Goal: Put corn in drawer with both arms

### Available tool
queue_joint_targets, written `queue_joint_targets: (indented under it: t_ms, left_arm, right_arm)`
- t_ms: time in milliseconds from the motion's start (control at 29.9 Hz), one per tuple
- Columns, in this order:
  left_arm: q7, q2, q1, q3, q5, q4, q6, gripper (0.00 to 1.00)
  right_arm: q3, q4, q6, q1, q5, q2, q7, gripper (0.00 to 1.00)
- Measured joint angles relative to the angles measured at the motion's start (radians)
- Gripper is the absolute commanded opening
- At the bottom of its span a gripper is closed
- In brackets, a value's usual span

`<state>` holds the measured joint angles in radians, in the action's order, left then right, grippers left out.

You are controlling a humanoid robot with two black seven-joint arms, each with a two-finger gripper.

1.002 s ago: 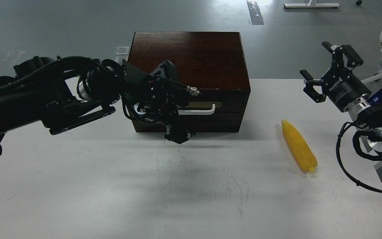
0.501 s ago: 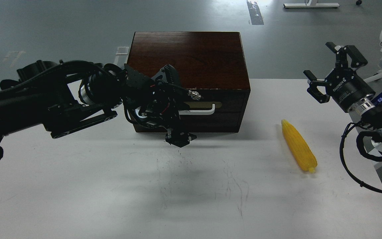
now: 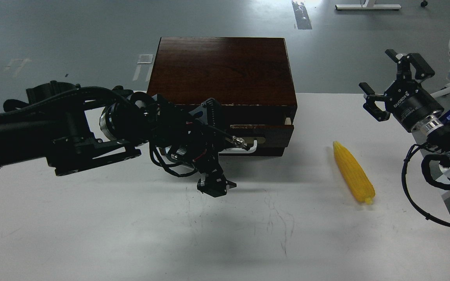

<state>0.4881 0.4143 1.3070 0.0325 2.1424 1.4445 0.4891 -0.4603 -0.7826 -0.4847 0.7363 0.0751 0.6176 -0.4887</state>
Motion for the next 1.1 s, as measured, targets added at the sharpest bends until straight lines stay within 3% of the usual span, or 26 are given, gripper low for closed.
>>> queue_joint_targets:
  t_ms: [234,668,869,1103]
  left_arm:
    - [0.003,0.054,0.001,0.001,0.002,0.114,-0.001,0.99]
    - [0.0,0.079,0.042,-0.023,-0.067,0.131,-0.001,0.99]
    - [0.0,0.137,0.053,-0.136,-0.49,0.123,0.0,0.99]
    - [0.0,0.211,-0.048,-0.291,-1.161,0.038,0.0,0.99]
  right_arm:
    - [0.0,-0.001,-0.002,0.0,0.0,0.001,0.0,1.0]
    - [0.0,0.0,-0.002,0.0,0.0,0.0,0.0,1.0]
    - [-0.003,0.006,-0.001,0.0,0.0,0.002,0.0,1.0]
    - [-0.003,0.006,-0.003,0.005,0.003,0.022,0.0,1.0]
